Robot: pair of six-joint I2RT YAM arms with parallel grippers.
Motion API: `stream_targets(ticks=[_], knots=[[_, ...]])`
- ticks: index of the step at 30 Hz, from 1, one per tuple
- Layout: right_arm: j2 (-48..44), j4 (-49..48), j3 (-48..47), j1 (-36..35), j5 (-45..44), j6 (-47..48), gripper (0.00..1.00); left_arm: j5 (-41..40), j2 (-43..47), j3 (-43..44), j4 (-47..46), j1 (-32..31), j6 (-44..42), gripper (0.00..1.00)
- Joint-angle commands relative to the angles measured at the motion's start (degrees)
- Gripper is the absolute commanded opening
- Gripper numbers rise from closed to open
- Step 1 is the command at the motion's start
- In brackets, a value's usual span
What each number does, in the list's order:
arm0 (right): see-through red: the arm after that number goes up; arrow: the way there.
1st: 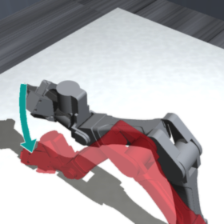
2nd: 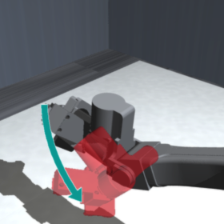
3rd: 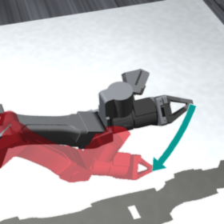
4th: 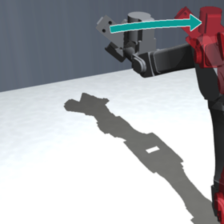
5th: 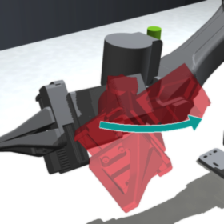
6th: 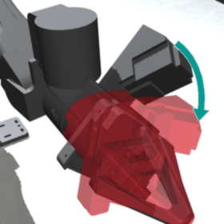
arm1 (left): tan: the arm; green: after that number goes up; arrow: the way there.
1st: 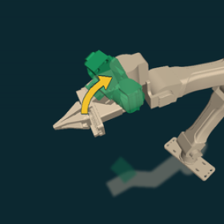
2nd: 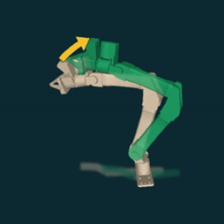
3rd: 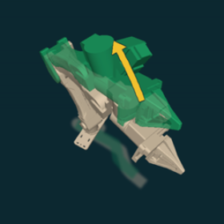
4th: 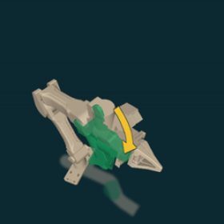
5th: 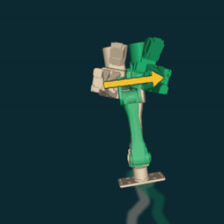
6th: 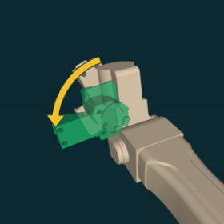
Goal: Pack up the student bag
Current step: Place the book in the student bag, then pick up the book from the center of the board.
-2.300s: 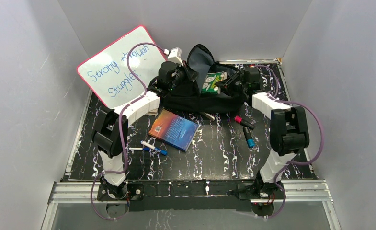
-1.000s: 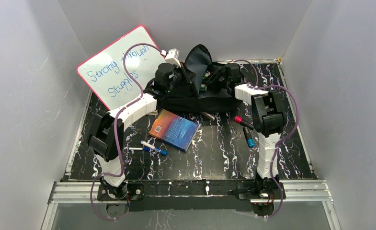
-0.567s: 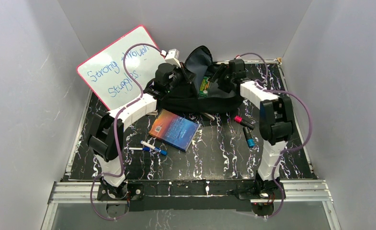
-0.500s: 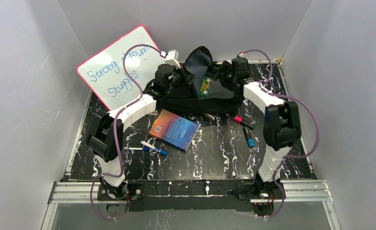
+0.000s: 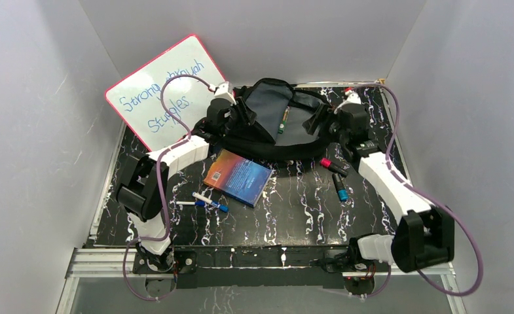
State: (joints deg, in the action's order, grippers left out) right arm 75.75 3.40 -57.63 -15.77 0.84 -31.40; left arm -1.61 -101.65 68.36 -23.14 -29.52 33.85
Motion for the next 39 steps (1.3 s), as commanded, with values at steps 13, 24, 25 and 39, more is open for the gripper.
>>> stream_targets(ticks=[13, 24, 25, 39], knots=[[-21.16, 7.19, 18.27, -4.89, 10.57, -12.48, 0.77, -3.12, 17.02, -12.74, 7.37, 2.84, -2.76, 0.72], [-19.03, 1.74, 26.14, -13.09, 7.68, -18.81, 0.78, -6.21, 27.85, -31.65, 9.71, 5.19, -4.60, 0.80], [-18.35, 1.61, 26.06, -13.24, 8.23, -18.52, 0.78, -6.06, 26.28, -31.50, 9.14, 5.48, -4.92, 0.80], [-17.50, 1.50, 26.97, -13.91, 8.52, -18.83, 0.78, -3.11, 16.04, -30.35, 8.39, 5.96, -6.73, 0.80]])
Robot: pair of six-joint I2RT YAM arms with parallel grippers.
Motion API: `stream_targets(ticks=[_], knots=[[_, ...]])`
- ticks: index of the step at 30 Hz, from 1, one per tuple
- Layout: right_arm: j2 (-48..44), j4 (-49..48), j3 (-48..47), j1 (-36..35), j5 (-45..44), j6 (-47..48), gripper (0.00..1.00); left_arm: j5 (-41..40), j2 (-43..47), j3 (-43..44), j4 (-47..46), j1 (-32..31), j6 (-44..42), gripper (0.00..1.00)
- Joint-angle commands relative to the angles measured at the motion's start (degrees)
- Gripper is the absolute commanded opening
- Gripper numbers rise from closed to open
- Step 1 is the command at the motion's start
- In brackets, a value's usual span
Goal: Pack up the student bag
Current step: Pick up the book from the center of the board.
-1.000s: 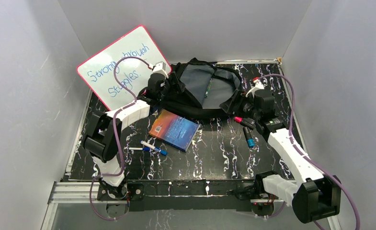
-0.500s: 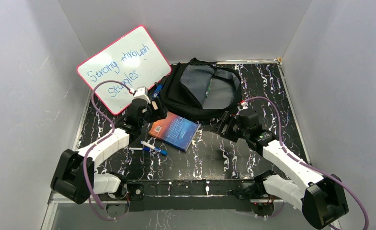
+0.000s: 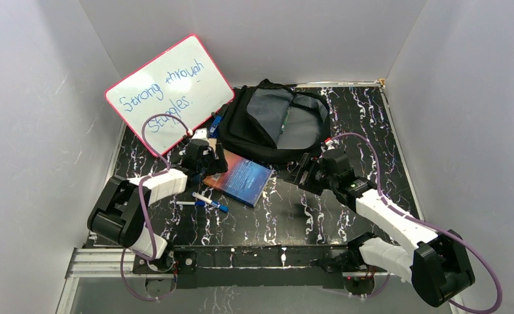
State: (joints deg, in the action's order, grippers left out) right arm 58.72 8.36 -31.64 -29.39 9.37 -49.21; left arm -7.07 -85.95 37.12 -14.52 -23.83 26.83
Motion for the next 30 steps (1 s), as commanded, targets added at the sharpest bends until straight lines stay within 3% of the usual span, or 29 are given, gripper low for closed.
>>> stream_targets(ticks=[1, 10, 22, 30], knots=[[-0.12, -3.54, 1.30, -0.25, 0.01, -1.75, 0.78, 3.84, 0.51, 0.59, -0.22, 0.27, 0.51, 0.80], [1.53, -4.45, 5.68, -0.25, -2.59, -9.05, 0.77, 15.54, 2.40, -1.13, -1.13, -1.96, 3.49, 0.80], [1.25, -4.92, 8.08, -0.29, -4.49, -8.77, 0.77, 14.15, 1.36, 0.21, 0.01, -13.98, 6.95, 0.80], [3.74, -1.28, 6.82, -0.27, -7.34, -4.78, 0.76, 11.70, 0.87, -0.95, -0.50, -15.34, 6.83, 0.80]])
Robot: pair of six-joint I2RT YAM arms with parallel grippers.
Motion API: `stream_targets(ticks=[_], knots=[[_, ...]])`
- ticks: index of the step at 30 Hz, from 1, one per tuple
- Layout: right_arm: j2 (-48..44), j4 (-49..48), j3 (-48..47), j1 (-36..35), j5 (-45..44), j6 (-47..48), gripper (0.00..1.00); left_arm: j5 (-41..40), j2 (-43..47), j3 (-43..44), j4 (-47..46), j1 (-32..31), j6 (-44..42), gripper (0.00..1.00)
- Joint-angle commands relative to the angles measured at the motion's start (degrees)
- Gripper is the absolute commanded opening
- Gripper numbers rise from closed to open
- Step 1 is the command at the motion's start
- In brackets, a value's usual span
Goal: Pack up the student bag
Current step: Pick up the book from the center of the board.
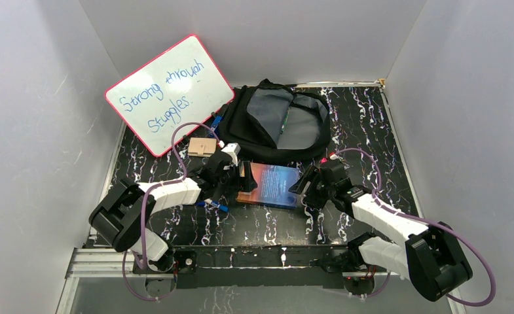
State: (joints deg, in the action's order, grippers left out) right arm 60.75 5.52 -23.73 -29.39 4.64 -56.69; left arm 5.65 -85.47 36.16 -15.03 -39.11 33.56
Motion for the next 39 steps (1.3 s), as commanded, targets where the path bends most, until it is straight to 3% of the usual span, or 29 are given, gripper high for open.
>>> stream_targets(ticks=[1, 9, 14, 18, 27, 32, 39], knots=[[2.44, 1.89, -1.55, -0.25, -2.70, 3.33, 0.76, -1.50, 0.09, 0.16, 0.06, -0.04, -0.10, 0.80], [9.33, 0.33, -3.82, -0.24, -1.80, 6.80, 0.70, -0.85, -2.14, 0.48, -1.11, -0.11, -0.30, 0.80], [12.30, -3.43, -3.81, -0.25, 0.00, 7.98, 0.57, -0.42, -2.37, 0.57, -1.57, -0.17, -0.59, 0.80], [13.53, -4.42, -3.91, -0.34, 1.36, 8.08, 0.43, 0.26, -2.74, 0.66, -1.92, -0.15, -0.95, 0.80], [8.34, -2.36, -4.45, -0.29, 0.17, 8.61, 0.00, -1.66, -1.86, 1.88, 0.27, -0.26, -4.50, 0.80], [5.57, -0.44, -5.67, -0.31, -0.29, 8.43, 0.00, -8.29, 3.13, 4.18, 3.76, -0.26, -9.27, 0.81], [5.14, 0.55, -6.73, -0.31, -0.76, 8.41, 0.00, -12.33, 14.17, -1.48, -2.21, -0.22, -13.75, 0.84]])
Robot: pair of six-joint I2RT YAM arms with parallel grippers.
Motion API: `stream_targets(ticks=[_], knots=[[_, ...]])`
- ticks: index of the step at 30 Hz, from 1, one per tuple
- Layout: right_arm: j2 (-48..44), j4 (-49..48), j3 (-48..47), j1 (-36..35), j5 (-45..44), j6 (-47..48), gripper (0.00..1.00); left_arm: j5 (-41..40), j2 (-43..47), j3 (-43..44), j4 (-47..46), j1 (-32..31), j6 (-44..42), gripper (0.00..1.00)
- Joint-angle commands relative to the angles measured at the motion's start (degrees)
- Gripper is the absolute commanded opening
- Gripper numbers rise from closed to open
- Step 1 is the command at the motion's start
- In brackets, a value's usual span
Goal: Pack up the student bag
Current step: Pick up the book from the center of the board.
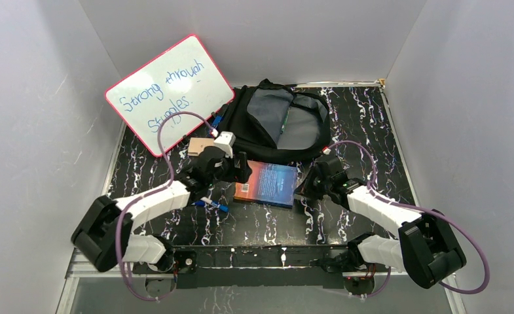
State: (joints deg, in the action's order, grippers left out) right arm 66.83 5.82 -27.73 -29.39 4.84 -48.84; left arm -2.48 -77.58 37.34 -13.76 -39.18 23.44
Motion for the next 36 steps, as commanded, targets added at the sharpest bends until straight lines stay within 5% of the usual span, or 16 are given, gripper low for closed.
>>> stream_targets(ticks=[1, 2, 8, 15, 29, 32, 36], knots=[[-0.83, 0.58, -2.85, -0.31, -1.37, 0.69, 0.00, -4.12, 6.76, -3.30, -3.75, -0.10, -3.48, 0.84], [-0.82, 0.82, -2.94, -0.32, -2.06, 0.83, 0.00, -3.82, 6.90, -3.81, -4.00, -0.11, -3.10, 0.84], [-0.89, 0.02, -4.15, 0.24, -4.49, 2.99, 0.51, 2.27, 2.82, -5.18, -7.21, -0.16, 0.45, 0.84], [2.49, -1.80, -7.12, 1.68, -4.12, 4.84, 0.67, 7.41, -2.79, -6.01, -13.35, -0.13, 3.17, 0.84], [16.32, -9.42, -10.59, 4.23, 2.82, 7.80, 0.63, 14.75, -10.95, -3.64, -17.57, -0.24, 4.74, 0.83], [17.63, -9.55, -10.74, 4.25, 5.06, 8.14, 0.54, 15.93, -12.37, -2.97, -17.62, -0.39, 4.13, 0.83], [17.63, -10.47, -9.33, 4.18, 6.64, 8.23, 0.26, 16.19, -13.03, -2.82, -17.64, -0.46, 3.57, 0.82]])
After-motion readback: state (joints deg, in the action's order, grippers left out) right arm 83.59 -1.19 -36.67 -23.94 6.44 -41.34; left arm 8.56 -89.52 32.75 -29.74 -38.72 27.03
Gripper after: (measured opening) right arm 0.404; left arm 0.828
